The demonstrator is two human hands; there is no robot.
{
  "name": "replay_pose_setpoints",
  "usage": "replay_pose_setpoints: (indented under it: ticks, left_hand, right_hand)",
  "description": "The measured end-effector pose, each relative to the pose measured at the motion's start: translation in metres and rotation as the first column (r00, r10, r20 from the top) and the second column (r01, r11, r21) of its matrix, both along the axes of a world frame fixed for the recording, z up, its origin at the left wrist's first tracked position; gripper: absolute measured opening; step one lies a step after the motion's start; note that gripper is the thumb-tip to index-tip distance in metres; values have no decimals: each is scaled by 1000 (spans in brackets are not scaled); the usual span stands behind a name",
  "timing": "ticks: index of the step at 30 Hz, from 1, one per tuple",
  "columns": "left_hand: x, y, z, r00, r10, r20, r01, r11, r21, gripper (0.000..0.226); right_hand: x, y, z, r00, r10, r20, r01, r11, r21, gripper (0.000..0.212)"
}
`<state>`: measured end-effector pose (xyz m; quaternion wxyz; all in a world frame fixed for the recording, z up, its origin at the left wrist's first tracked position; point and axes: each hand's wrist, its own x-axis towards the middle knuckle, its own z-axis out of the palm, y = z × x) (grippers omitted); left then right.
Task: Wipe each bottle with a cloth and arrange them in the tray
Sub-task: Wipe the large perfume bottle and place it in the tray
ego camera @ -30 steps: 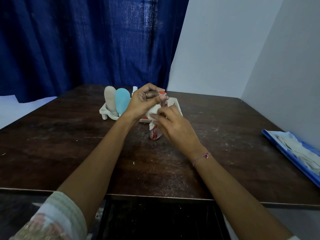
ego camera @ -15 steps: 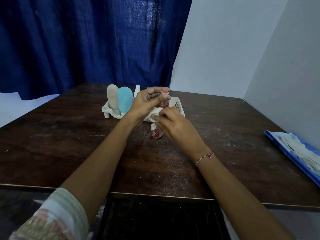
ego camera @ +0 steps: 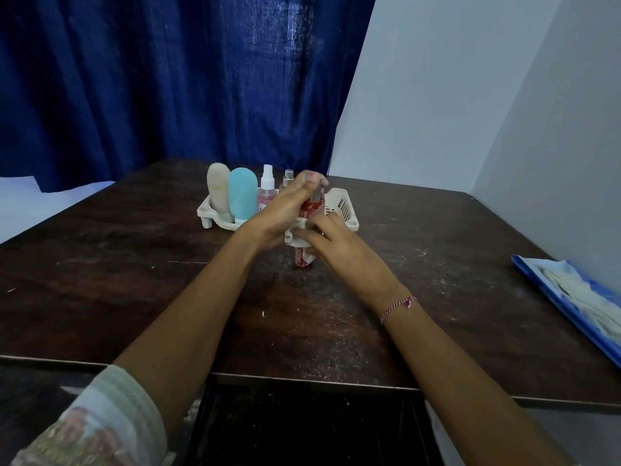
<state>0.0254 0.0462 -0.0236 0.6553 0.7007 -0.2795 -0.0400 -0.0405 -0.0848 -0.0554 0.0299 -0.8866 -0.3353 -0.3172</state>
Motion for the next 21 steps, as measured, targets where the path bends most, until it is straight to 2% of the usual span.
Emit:
replay_pose_setpoints:
  ticks: [4, 9, 11, 14, 16, 17, 21]
  left_hand:
    - [3, 1, 1, 1000, 6, -5, -6, 1000, 27, 29]
    - [-2, -4, 2, 993, 14, 116, -29, 992, 125, 32]
    - [-1, -4, 1, 989, 35, 141, -56, 988, 147, 28]
    - [0, -1, 0, 989, 79, 127, -99, 982, 161, 25]
    - [2, 2, -1, 986, 108, 126, -130, 975, 182, 25]
    - [2, 3, -1, 985, 111, 129, -134, 974, 183, 25]
    - [-1, 1, 0, 983, 89, 162, -122, 972, 201, 27]
  right_hand:
    - [3, -2, 0, 1000, -2, 27, 2, 1000, -9, 39]
    - [-1, -3, 4, 992, 18, 128, -45, 978, 205, 24]
    - [0, -5, 2, 996, 33, 83, -45, 988, 150, 19]
    - [3, -1, -6, 996, 57, -68, -58, 998, -18, 14]
    - [5, 2, -8, 998, 56, -35, -60, 992, -111, 18]
    - [4, 2, -7, 999, 51, 5, -50, 993, -109, 20]
    - [0, 1, 2, 989, 18, 146, -37, 991, 129, 23]
